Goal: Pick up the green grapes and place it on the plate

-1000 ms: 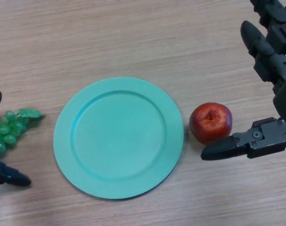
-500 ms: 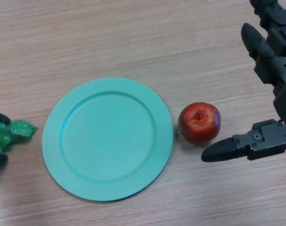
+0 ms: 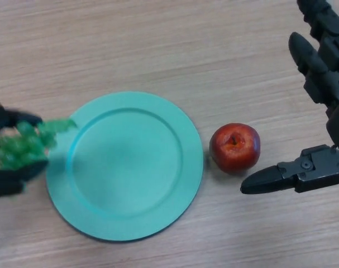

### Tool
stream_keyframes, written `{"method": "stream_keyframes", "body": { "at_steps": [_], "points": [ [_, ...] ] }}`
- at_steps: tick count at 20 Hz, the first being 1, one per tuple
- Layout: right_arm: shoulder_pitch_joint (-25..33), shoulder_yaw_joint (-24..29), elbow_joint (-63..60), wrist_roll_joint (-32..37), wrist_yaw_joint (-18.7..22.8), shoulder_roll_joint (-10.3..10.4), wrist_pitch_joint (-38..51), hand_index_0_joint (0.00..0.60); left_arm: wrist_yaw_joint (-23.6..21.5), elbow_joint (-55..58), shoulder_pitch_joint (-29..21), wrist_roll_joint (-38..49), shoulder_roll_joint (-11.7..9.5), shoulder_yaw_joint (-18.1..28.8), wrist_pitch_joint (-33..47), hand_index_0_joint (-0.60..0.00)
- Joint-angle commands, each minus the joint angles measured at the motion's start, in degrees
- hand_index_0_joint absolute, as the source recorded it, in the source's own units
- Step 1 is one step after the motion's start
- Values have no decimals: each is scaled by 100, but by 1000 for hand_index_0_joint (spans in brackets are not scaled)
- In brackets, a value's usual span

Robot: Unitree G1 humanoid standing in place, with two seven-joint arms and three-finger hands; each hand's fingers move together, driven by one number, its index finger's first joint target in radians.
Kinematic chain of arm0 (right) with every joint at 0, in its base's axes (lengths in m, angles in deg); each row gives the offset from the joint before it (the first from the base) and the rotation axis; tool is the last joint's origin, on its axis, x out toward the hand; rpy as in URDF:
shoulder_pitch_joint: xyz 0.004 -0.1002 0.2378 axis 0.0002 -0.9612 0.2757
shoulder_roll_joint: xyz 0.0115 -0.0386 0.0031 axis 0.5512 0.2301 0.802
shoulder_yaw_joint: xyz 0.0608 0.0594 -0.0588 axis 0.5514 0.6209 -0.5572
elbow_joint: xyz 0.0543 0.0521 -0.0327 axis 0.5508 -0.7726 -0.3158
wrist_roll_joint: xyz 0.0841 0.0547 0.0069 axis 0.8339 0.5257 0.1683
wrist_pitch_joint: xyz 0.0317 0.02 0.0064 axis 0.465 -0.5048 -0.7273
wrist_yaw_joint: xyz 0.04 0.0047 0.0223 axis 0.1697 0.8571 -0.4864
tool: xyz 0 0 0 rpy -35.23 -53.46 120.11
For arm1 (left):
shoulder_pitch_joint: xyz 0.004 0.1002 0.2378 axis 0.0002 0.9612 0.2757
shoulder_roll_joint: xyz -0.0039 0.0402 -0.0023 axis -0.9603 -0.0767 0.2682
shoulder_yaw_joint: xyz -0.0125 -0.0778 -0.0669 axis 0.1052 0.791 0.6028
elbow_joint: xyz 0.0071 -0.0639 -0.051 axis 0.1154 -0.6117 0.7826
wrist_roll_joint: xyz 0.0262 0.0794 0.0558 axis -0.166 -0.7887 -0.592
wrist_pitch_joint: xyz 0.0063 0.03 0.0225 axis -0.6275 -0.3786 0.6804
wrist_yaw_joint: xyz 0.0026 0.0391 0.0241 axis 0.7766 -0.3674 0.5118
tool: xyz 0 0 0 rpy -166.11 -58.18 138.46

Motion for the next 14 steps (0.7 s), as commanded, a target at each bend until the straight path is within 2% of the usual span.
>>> {"method": "stream_keyframes", "body": {
  "at_steps": [1,4,5,6,8,9,10,11,12,13,14],
  "points": [
    [220,125,308,40,107,-101,885,0,370,861,-20,-317,-196,368,234,-600],
    [227,113,308,83,133,-117,914,0,950,1388,124,-1115,-8,59,1343,-600],
    [228,122,308,99,140,-122,926,0,949,1360,123,-1244,23,56,1679,-600],
    [205,127,308,117,156,-161,978,0,733,1254,16,-1480,102,-50,2260,-600],
    [185,156,308,164,166,-190,1021,0,839,1184,56,-1686,124,-116,2501,-600],
    [184,159,308,169,168,-193,1021,0,852,1193,57,-1673,132,-111,2487,-550],
    [179,162,308,179,177,-200,1021,0,859,1223,48,-1610,151,-99,2428,-400],
    [175,161,308,187,188,-207,1018,0,869,1254,44,-1551,162,-84,2369,-300],
    [179,143,308,194,217,-222,1002,0,898,1326,34,-1429,172,-48,2230,-150],
    [188,118,308,181,236,-231,983,0,917,1388,25,-1338,172,-16,2121,-50],
    [204,83,308,127,227,-233,964,0,858,1428,4,-1284,193,-20,2048,0]
  ]
}}
